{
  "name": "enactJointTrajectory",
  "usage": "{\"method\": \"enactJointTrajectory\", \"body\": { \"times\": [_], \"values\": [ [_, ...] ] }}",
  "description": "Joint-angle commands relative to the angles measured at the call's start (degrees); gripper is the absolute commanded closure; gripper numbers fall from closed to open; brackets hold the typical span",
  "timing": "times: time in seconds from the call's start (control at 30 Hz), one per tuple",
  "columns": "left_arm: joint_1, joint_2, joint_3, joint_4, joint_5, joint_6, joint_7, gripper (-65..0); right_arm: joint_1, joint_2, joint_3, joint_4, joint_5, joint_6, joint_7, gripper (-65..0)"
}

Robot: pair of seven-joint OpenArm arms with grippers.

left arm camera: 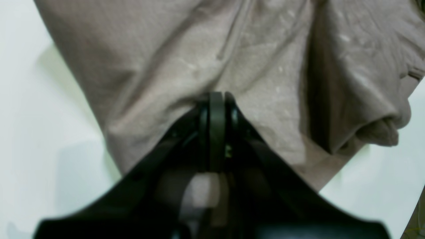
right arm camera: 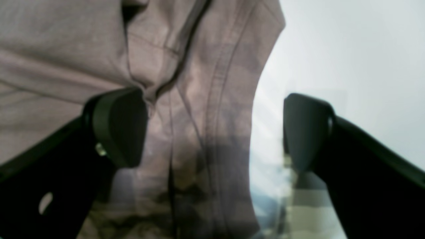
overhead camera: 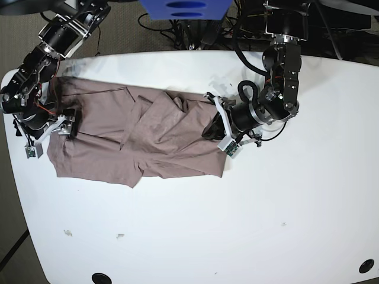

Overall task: Fold the T-shirt properly
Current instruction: 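Drag the shirt end with the right gripper, stretching the shirt flat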

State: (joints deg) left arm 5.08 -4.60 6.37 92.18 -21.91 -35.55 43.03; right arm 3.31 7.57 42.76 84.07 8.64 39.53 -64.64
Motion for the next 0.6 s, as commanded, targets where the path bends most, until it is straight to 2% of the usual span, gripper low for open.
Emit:
{"method": "enactJointTrajectory", "body": {
  "times": [0.0,0.23,0.47,0.57],
  "values": [
    [-0.2,-0.4,-0.3,0.3,1.6,0.5,1.9,0.0,-0.9,-0.8,-0.3,-0.9,-5.0,0.5,-6.3,-61.0],
    [-1.3,-0.5,-0.8,0.3,1.6,0.5,1.9,0.0,-0.7,-1.4,-1.2,-0.9,-5.0,0.5,-6.3,-61.0],
    [-1.8,-0.3,-4.2,0.3,1.6,0.5,2.0,0.0,-0.5,-1.7,-3.9,-0.9,-5.1,0.5,-6.2,-60.7],
    [-1.8,-0.3,-4.5,0.3,1.6,0.5,2.0,0.0,-0.5,-2.4,-4.5,-0.9,-5.3,0.5,-5.6,-55.3]
  ]
}}
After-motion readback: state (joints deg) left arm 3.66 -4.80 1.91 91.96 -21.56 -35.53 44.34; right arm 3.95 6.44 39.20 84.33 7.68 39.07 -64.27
